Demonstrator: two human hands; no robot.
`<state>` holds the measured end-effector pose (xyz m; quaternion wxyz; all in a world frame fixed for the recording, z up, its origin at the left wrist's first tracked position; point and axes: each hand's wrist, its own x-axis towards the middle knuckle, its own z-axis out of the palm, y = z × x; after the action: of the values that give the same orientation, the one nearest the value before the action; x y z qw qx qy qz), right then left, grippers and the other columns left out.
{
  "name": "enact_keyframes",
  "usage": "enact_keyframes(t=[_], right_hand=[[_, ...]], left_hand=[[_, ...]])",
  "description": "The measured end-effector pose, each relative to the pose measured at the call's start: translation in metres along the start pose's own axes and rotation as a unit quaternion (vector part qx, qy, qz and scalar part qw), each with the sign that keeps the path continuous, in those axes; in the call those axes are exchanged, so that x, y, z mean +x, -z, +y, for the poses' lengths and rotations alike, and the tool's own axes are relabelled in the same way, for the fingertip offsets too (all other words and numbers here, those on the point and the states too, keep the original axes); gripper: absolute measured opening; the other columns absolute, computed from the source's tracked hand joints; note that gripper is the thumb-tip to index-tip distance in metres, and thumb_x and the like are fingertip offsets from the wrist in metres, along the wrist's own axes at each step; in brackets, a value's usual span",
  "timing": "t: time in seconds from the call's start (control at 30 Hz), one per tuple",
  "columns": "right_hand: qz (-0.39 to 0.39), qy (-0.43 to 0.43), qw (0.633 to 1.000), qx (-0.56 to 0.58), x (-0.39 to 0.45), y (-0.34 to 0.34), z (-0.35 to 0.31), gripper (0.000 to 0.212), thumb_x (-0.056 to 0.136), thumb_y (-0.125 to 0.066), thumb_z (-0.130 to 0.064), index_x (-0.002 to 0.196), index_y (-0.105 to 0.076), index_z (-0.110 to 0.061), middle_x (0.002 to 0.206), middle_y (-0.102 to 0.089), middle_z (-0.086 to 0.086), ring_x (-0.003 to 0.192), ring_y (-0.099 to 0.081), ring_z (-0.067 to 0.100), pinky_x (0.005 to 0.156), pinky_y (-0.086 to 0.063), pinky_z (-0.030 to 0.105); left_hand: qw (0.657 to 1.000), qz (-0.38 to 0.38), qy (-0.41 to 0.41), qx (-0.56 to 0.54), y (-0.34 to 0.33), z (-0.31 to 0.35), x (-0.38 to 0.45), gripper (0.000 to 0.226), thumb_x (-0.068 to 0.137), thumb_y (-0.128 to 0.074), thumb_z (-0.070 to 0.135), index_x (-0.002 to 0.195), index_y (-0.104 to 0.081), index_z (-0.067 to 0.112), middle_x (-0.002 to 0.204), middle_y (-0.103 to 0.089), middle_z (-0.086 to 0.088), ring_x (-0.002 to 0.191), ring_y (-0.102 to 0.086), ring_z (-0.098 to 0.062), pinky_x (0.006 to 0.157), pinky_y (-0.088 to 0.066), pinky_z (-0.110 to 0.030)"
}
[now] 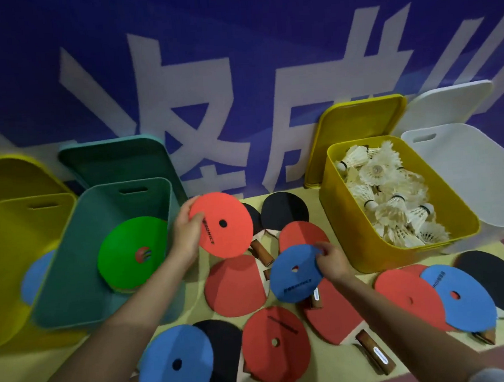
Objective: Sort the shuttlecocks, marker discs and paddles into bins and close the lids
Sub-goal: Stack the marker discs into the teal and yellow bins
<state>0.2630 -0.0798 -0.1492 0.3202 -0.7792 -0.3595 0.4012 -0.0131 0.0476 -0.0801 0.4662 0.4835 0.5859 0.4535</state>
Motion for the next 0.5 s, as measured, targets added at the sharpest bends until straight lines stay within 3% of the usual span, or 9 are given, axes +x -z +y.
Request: enact_keyframes(t=[0.17,0.37,0.5], right_hand=[[0.073,-0.039,0.990,0.116,-0.023,-0.029,-0.018,0.036,0.091,-0.040,0.004,0.124,-0.056,0.001,0.128,-0.056,0.018,0.116,-0.053,0.032,0.089,-0.043,0.036],[0.094,0.043,0.968,0.229,-0.065,-0.072,-0.099,0.028,0.092,-0.046,-0.008,0.114,-0.064,-0.012,0.107,-0.065,0.007,0.092,-0.061,0.021,0.072,-0.049,0.032],[0.077,0.085,0.952,0.285,-0.096,-0.120,-0.153,0.029,0.093,-0.045,-0.007,0.113,-0.064,-0.014,0.103,-0.067,0.001,0.090,-0.063,0.020,0.074,-0.050,0.033]], left_hand=[[0.999,0.006,-0.034,-0.042,0.052,0.020,-0.012,0.037,0.088,-0.048,-0.002,0.118,-0.058,0.018,0.113,-0.060,-0.001,0.100,-0.055,-0.014,0.079,-0.043,-0.019],[0.997,-0.024,-0.071,-0.016,0.134,0.025,0.003,0.036,0.088,-0.048,-0.002,0.117,-0.059,0.015,0.114,-0.060,-0.003,0.103,-0.054,-0.017,0.084,-0.041,-0.025],[0.996,0.011,-0.055,-0.065,0.194,0.029,0.018,0.034,0.090,-0.046,-0.002,0.117,-0.058,0.015,0.114,-0.057,-0.005,0.104,-0.052,-0.019,0.081,-0.043,-0.027]])
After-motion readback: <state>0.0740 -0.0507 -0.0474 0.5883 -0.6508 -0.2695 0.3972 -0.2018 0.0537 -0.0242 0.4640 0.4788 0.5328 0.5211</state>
